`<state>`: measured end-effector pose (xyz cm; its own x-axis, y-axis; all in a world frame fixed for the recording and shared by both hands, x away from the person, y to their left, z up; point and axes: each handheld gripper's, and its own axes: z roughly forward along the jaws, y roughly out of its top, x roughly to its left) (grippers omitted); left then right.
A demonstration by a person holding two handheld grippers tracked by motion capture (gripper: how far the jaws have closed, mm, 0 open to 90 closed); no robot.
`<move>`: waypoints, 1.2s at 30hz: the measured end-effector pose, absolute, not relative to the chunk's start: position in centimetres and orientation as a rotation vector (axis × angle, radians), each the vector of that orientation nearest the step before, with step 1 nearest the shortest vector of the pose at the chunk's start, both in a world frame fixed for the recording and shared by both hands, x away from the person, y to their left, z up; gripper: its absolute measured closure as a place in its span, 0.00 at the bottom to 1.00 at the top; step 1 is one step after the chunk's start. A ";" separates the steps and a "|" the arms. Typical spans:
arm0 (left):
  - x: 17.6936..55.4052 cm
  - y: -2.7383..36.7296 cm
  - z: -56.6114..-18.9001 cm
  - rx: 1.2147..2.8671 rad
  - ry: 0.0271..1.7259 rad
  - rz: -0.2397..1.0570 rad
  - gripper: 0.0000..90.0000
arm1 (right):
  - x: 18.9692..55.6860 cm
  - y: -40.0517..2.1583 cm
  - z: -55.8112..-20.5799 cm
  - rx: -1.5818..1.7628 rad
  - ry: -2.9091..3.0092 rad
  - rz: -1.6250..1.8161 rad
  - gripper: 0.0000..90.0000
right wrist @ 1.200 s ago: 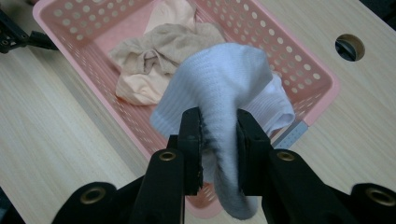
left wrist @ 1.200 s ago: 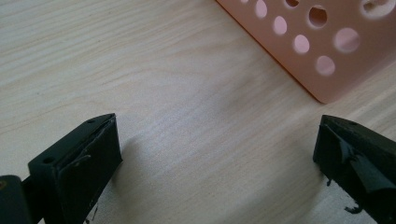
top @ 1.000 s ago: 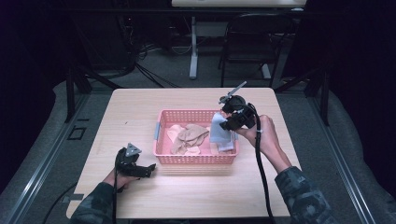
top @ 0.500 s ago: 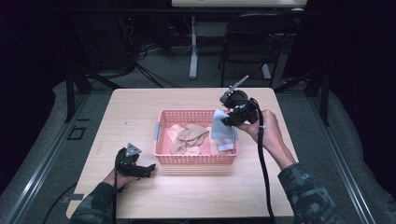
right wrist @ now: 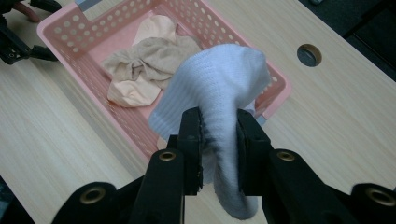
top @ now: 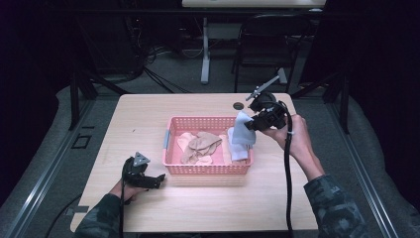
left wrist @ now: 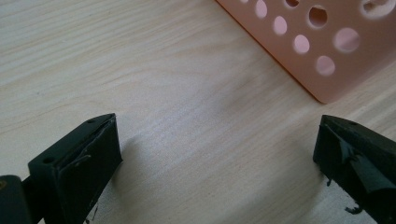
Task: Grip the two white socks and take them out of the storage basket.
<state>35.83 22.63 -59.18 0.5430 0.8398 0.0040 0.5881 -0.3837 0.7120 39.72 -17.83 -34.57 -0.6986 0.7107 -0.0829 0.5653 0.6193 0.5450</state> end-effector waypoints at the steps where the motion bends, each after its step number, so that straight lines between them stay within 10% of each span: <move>1: 35.8 22.6 -59.2 2.112 1.147 0.485 0.01 | 39.7 -17.8 -34.6 1.034 2.555 0.712 0.83; 36: 35.8 22.6 -59.2 2.114 1.146 0.486 0.01 | 38.7 -25.0 -33.1 1.179 2.431 0.691 0.83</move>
<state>35.83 22.64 -59.17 0.5438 0.8392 0.0055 0.5876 -0.3854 0.7115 38.68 -24.99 -33.13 -0.5920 0.8000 -0.0976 0.6290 0.5344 0.5647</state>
